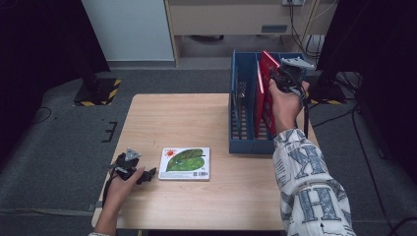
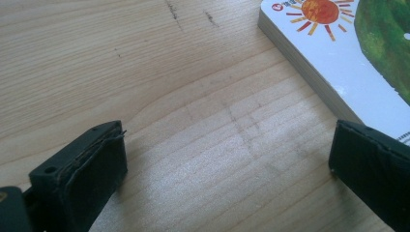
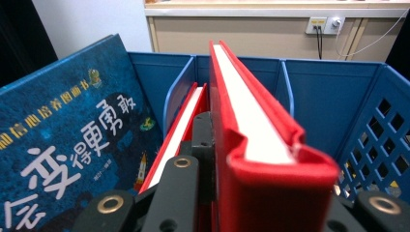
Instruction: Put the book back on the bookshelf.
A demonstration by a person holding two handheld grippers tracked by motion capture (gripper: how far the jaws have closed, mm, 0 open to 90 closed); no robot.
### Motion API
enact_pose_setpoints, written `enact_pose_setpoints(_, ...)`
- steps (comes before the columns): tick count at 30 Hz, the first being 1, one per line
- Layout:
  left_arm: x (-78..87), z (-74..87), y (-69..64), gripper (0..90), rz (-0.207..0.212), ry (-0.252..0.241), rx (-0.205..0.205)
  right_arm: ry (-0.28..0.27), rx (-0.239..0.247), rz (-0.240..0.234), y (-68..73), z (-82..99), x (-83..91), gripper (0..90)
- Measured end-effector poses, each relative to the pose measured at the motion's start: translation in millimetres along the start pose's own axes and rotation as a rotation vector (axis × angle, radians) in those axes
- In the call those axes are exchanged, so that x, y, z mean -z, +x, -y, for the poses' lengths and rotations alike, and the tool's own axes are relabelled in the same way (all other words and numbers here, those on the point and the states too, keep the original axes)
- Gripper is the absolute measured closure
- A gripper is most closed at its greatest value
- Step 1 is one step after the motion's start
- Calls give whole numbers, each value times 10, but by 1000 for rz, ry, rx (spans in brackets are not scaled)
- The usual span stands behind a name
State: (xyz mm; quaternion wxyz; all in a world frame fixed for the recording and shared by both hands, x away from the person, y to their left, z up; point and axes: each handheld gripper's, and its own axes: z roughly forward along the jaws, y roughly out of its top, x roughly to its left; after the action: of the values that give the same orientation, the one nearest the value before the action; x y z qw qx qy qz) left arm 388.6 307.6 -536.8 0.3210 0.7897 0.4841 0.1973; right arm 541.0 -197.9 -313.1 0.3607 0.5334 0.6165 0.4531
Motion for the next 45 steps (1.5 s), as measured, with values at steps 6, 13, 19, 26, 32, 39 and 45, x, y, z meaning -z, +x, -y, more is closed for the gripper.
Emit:
enact_pose_setpoints(6,-1,0,0,0,0,0,0,0,-5,8,5,65,-35,793)
enact_pose_setpoints(13,2,-1,4,0,0,4,-6,-6,-12,13,-7,165,-48,793)
enact_pose_setpoints(19,2,-1,4,0,0,4,-6,-4,-18,13,-17,245,-55,792)
enact_pose_setpoints(26,1,-2,3,0,1,4,-7,1,-17,11,-12,322,-71,792)
enact_pose_setpoints(32,1,-2,3,0,1,4,-7,-1,-22,14,-20,390,-79,792)
enact_pose_setpoints(39,-1,-2,1,0,1,2,-4,9,-32,12,-49,462,-81,792)
enact_pose_setpoints(45,-1,-3,0,0,2,2,-4,10,-34,10,-70,465,-75,792)
